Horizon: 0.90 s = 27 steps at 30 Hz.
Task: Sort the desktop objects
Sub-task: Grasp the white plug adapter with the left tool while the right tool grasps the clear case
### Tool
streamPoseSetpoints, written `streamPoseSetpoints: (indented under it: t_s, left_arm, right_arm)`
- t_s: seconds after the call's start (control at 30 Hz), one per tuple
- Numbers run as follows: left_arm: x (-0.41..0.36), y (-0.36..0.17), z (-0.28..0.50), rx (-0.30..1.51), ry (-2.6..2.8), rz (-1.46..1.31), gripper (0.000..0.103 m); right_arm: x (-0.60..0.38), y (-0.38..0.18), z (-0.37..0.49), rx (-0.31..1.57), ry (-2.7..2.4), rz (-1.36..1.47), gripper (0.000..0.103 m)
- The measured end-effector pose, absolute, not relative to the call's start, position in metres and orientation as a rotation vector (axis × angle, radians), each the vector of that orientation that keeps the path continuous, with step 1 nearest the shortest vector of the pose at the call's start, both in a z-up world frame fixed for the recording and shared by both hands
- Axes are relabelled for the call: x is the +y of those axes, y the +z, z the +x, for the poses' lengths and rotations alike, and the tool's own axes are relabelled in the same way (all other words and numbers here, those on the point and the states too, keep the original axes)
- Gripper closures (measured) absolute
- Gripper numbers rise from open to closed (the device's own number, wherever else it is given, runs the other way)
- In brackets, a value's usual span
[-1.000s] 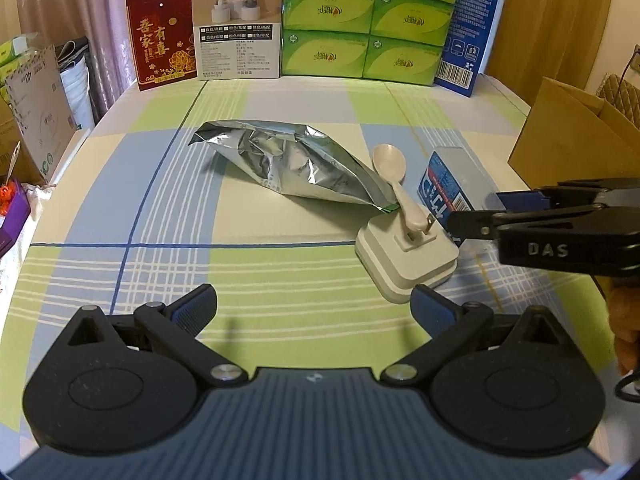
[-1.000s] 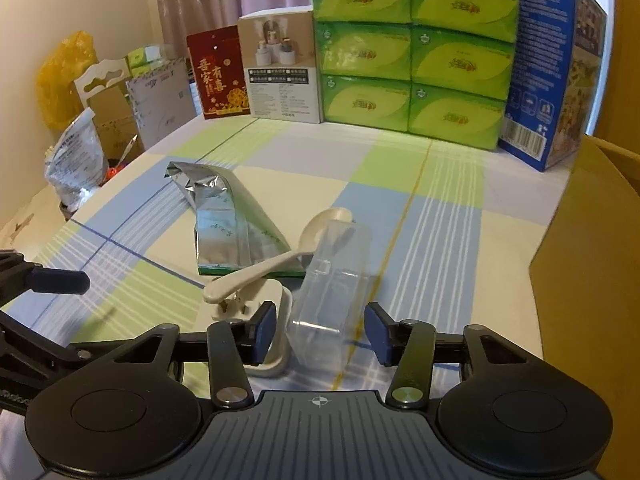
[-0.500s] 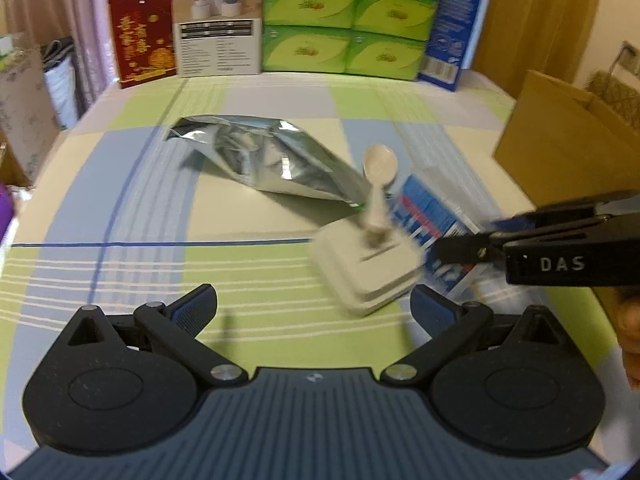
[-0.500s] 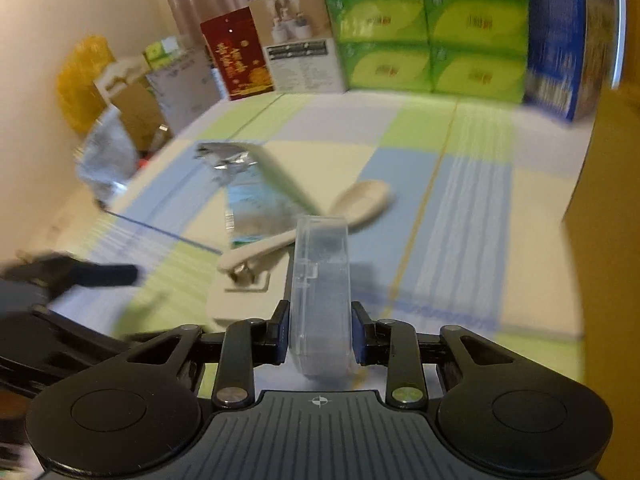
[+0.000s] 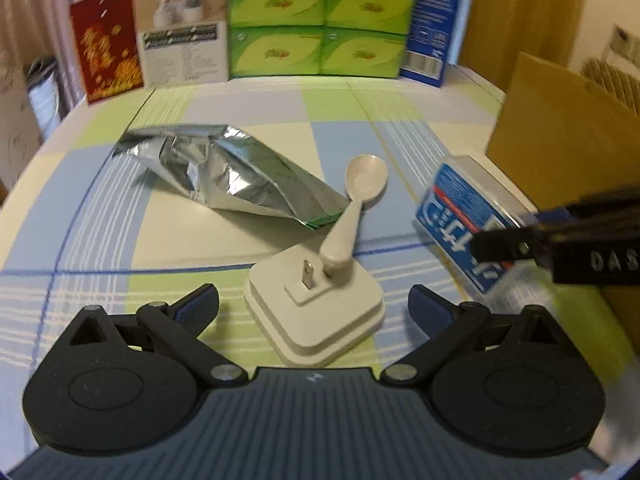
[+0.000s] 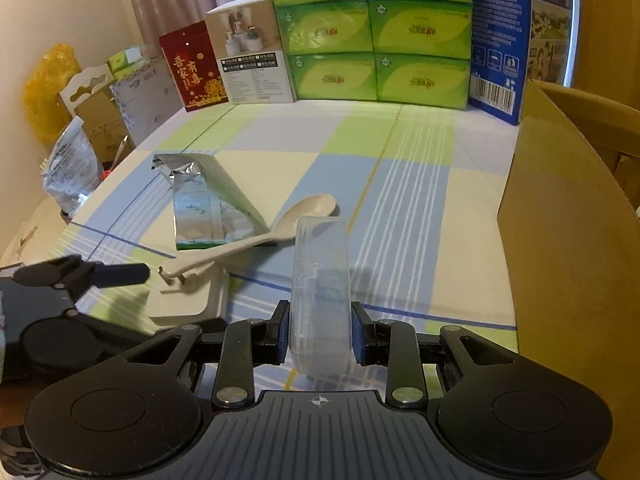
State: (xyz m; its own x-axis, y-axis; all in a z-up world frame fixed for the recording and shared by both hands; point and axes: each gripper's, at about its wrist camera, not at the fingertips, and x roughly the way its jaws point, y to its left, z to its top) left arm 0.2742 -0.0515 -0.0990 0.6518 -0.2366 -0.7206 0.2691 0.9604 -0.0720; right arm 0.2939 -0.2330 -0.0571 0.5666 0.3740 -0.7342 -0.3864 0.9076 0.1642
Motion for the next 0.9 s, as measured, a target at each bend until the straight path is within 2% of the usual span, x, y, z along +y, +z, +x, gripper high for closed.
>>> streamPoseSetpoints:
  t_s: [0.13, 0.23, 0.5, 0.9]
  left_arm:
    - [-0.051, -0.103, 0.278, 0.824, -0.261, 0.0, 0.014]
    - [-0.052, -0.1, 0.275, 0.819, -0.25, 0.011, 0.028]
    - [-0.049, -0.094, 0.249, 0.874, -0.276, 0.017, 0.029]
    - [-0.047, -0.076, 0.149, 0.875, -0.331, 0.141, 0.028]
  right_arm:
    - [-0.234, -0.057, 0.295, 0.858, 0.449, -0.011, 0.075]
    - [-0.231, -0.058, 0.294, 0.859, 0.454, -0.019, 0.075]
    - [-0.23, -0.056, 0.274, 0.89, 0.474, -0.041, 0.075]
    - [-0.233, -0.041, 0.192, 0.91, 0.519, -0.058, 0.075]
